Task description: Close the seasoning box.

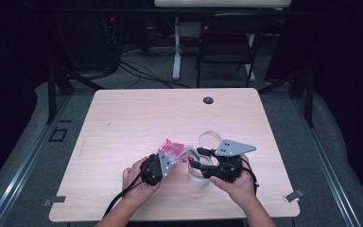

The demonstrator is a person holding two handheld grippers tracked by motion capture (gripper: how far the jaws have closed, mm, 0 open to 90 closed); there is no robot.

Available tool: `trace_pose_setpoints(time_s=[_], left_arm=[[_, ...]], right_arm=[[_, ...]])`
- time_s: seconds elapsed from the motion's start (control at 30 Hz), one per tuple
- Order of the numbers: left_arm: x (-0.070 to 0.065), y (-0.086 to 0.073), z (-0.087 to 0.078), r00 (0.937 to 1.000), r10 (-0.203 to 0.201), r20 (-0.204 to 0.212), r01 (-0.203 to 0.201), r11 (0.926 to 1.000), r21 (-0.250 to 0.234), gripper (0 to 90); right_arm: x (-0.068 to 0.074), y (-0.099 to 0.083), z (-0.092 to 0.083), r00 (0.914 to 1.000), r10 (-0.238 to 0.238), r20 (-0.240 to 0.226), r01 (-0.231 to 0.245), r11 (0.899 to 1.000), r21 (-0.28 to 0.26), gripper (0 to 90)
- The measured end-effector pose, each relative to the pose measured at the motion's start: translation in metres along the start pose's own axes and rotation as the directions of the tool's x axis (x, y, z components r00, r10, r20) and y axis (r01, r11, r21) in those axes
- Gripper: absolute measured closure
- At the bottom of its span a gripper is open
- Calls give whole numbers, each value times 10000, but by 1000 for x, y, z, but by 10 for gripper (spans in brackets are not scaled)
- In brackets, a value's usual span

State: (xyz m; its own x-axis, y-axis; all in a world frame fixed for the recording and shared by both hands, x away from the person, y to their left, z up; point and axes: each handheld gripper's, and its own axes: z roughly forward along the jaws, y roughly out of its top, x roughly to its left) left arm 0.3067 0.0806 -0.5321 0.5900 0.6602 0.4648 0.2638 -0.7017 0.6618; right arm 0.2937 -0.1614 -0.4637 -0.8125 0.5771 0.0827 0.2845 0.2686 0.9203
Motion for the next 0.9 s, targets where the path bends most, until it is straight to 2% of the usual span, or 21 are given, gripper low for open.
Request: trace_pose_setpoints(time_s=[0.1, 0.2, 0.5, 0.63, 0.9], left_arm=[[2, -1, 1, 9989, -422, 214, 422, 9991, -31, 761], [4, -1, 0, 9992, -321, 227, 321, 9995, -12, 761], [11, -6, -3, 9981, -592, 137, 593, 9982, -69, 762], [20, -9, -6, 9946, -1007, 237, 1012, 9947, -202, 762], [37, -16, -12, 9893, -1449, 145, 1451, 9893, -119, 762]], right_arm=[[-1, -1, -2, 9998, 190, -102, -191, 9998, -107, 474], [-2, 0, -4, 9996, 284, 63, -284, 9996, -43, 460], [-4, -1, -5, 9994, 292, 195, -292, 9996, -20, 460], [-5, 0, -5, 9990, 362, 271, -362, 9993, -38, 460], [-4, 2, -7, 9989, 340, 334, -337, 9994, -115, 460]])
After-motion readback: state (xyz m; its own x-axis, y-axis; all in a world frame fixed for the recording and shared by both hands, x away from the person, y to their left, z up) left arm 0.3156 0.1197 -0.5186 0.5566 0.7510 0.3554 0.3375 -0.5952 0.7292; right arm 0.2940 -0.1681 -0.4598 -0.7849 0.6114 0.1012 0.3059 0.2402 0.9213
